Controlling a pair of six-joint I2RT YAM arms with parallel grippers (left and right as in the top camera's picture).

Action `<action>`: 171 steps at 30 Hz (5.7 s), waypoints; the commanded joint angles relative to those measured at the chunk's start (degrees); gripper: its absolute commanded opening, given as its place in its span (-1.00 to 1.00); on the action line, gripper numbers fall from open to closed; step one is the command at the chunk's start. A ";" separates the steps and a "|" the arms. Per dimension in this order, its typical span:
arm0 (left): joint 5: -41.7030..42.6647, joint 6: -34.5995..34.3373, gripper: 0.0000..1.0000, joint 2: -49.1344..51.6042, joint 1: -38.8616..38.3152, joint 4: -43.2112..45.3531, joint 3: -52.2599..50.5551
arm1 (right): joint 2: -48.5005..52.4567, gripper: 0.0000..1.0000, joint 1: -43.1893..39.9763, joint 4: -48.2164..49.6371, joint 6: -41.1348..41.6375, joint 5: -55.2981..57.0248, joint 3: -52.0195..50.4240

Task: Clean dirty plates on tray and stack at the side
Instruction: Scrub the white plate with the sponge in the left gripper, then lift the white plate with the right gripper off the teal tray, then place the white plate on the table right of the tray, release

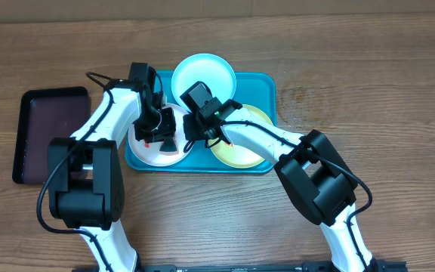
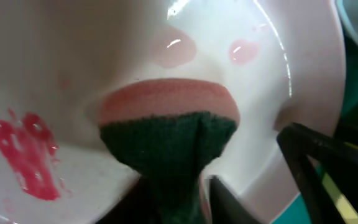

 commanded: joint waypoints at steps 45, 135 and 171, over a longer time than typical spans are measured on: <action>-11.08 3.34 -0.92 1.40 0.46 4.52 0.70 | 0.48 -0.61 -0.35 -0.07 -0.15 0.72 1.29; -10.71 -8.90 -0.91 -16.96 34.86 -10.78 16.39 | -9.29 -0.92 15.89 -2.89 -55.76 70.82 17.00; -10.67 -8.90 -0.91 -16.96 33.64 -10.84 16.37 | -8.63 -0.92 0.57 -14.36 -13.14 18.82 14.36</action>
